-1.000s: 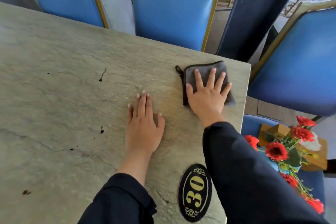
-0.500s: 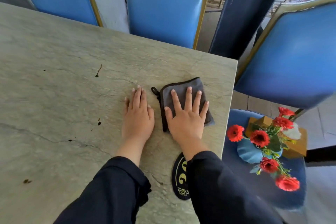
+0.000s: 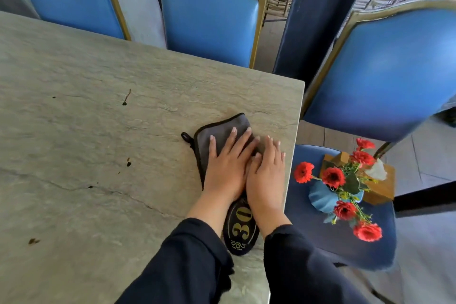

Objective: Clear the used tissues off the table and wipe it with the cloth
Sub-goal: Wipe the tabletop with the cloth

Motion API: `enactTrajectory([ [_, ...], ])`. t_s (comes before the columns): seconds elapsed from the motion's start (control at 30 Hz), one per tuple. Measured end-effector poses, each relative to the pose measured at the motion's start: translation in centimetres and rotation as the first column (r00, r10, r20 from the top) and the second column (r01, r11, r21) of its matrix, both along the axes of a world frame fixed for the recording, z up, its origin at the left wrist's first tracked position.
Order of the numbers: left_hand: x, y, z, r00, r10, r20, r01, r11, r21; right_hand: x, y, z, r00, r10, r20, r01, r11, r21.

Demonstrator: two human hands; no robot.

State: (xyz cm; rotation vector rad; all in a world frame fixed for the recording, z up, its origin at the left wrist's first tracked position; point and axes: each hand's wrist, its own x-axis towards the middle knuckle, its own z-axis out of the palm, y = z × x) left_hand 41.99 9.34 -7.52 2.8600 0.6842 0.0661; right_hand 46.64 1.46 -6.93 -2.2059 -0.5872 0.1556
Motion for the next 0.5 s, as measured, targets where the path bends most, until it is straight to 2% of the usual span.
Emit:
enactTrajectory([
  [0.13, -0.6, 3.5, -0.4, 0.999, 0.033, -0.012, -0.032, 0.996, 0.080, 0.4, 0.3, -0.7, 0.997, 0.000, 0.075, 0.002, 1.000, -0.024],
  [0.3, -3.4, 9.8, -0.2, 0.938, 0.337, -0.085, -0.333, 0.941, 0.054, 0.4, 1.3, -0.9, 0.987, 0.067, 0.147, -0.027, 0.966, -0.257],
  [0.4, -5.6, 7.9, 0.0, 0.953, 0.298, -0.054, -0.293, 0.953, 0.082, 0.0, 2.0, -0.7, 0.982, 0.073, 0.177, 0.006, 0.912, -0.410],
  [0.5, -7.9, 5.2, -0.3, 0.991, 0.124, -0.051, -0.118, 0.988, 0.103, -0.6, 4.1, -0.2, 0.986, 0.076, 0.146, -0.004, 0.897, -0.442],
])
